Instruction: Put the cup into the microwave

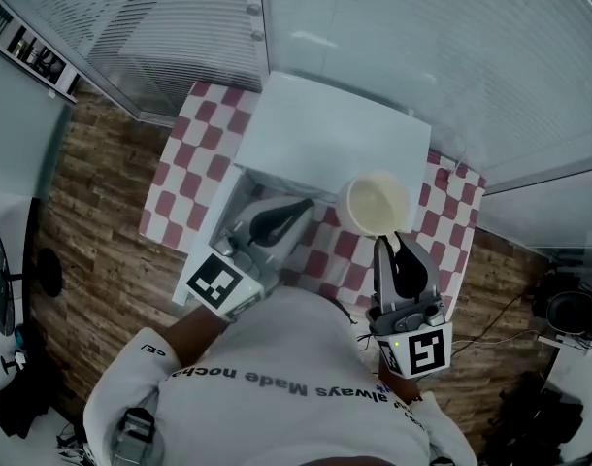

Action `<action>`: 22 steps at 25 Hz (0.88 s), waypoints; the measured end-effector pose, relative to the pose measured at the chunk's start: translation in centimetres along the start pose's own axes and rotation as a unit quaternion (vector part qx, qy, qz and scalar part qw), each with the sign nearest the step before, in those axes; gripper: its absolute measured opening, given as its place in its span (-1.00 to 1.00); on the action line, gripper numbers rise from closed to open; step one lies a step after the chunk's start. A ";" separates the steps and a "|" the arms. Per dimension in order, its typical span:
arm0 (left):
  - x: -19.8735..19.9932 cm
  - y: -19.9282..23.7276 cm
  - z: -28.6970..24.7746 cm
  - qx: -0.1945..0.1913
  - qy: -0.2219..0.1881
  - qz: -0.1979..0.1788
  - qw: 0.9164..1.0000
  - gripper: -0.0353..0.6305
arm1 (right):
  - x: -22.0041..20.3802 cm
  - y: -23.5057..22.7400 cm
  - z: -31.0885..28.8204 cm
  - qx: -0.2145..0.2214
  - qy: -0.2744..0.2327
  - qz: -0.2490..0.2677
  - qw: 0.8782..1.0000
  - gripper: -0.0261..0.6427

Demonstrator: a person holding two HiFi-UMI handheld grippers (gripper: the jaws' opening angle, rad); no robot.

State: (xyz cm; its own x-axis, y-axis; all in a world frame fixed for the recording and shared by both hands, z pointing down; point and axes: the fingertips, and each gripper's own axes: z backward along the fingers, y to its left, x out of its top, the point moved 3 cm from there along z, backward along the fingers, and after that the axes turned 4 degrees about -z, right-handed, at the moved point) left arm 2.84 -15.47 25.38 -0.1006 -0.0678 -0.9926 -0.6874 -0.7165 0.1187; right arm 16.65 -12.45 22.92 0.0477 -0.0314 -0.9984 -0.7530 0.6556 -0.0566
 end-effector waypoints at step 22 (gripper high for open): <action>-2.2 3.2 0.6 -0.006 0.020 0.015 1.000 -0.88 | -2.2 0.7 -1.9 -0.015 0.024 -0.011 1.000 -0.81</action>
State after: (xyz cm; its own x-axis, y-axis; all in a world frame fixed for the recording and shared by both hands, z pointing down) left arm 0.39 -17.19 27.99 -0.0931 -0.1172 -0.9887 -0.6758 -0.7219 0.1493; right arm 14.78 -13.40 25.10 0.0341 -0.0818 -0.9961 -0.7709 0.6322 -0.0783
